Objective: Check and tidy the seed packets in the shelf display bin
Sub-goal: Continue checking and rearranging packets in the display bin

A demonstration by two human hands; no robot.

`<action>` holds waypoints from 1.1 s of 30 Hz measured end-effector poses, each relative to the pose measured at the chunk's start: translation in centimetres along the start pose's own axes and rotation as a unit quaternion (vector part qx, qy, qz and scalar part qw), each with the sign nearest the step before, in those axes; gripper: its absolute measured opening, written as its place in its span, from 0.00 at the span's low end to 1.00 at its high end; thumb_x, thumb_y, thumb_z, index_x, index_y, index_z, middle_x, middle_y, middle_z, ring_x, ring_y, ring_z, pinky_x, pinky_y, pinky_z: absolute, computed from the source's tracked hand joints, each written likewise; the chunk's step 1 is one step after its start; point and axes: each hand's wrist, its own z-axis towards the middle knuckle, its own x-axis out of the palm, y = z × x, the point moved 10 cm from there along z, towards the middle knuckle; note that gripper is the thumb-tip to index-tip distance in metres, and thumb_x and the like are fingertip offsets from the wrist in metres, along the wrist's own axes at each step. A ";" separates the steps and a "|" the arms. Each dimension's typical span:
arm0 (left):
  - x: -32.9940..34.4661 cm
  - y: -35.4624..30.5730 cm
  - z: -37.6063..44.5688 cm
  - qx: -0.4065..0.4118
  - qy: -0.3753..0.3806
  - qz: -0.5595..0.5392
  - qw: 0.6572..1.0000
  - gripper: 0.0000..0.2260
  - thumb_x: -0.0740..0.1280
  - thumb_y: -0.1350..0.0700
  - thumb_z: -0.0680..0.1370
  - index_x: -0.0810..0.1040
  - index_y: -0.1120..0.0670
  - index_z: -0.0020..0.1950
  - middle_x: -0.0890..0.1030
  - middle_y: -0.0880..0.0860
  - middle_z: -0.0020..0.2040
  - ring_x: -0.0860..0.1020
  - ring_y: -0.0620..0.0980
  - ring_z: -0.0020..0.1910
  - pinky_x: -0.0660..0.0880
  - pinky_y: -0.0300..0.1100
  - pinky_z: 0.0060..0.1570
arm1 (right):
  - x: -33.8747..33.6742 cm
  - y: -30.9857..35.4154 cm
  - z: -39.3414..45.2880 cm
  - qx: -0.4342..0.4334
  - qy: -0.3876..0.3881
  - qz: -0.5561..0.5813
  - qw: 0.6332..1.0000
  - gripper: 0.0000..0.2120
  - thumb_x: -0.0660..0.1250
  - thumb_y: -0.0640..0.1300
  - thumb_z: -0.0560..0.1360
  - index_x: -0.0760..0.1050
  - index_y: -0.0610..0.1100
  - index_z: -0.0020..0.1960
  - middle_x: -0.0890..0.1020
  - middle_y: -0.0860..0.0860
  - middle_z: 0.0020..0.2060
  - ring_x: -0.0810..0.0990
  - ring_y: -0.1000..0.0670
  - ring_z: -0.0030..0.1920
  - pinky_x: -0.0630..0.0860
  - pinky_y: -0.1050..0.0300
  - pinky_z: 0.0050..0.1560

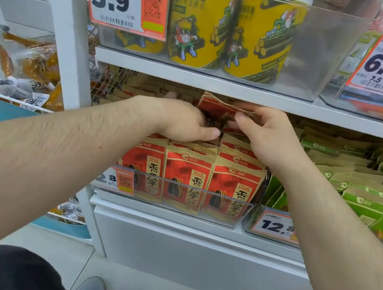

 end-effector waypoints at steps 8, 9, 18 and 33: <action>-2.9 -0.9 -8.4 0.082 -0.375 -0.017 0.923 0.10 0.65 0.46 0.78 0.85 0.45 0.51 0.83 0.41 0.56 0.79 0.43 0.57 0.57 0.59 0.66 | 2.4 0.1 2.6 0.065 0.107 -0.212 0.969 0.16 0.56 0.52 0.82 0.70 0.50 0.68 0.81 0.49 0.57 0.78 0.47 0.58 0.72 0.49 0.63; -3.0 -0.6 -9.7 0.086 -0.432 -0.029 0.897 0.07 0.69 0.50 0.75 0.86 0.47 0.48 0.84 0.42 0.52 0.80 0.44 0.54 0.61 0.58 0.64 | 2.6 -0.1 3.1 0.083 0.111 -0.238 0.961 0.18 0.56 0.54 0.82 0.70 0.49 0.69 0.80 0.48 0.60 0.77 0.46 0.60 0.71 0.50 0.64; -0.6 3.4 -16.2 0.006 -0.612 -0.230 0.757 0.19 0.62 0.73 0.66 0.69 0.48 0.45 0.81 0.47 0.44 0.74 0.43 0.46 0.64 0.39 0.50 | 4.7 -1.4 6.4 0.116 0.136 -0.458 0.871 0.16 0.55 0.44 0.82 0.72 0.44 0.67 0.74 0.43 0.66 0.74 0.42 0.61 0.66 0.57 0.52; 0.6 9.2 -19.7 -0.061 -0.712 -0.355 0.603 0.13 0.55 0.69 0.66 0.71 0.54 0.42 0.69 0.43 0.40 0.69 0.34 0.43 0.63 0.28 0.46 | 8.4 -0.3 6.0 0.048 0.170 -0.574 0.800 0.11 0.68 0.40 0.73 0.73 0.44 0.54 0.75 0.49 0.41 0.74 0.45 0.45 0.69 0.55 0.42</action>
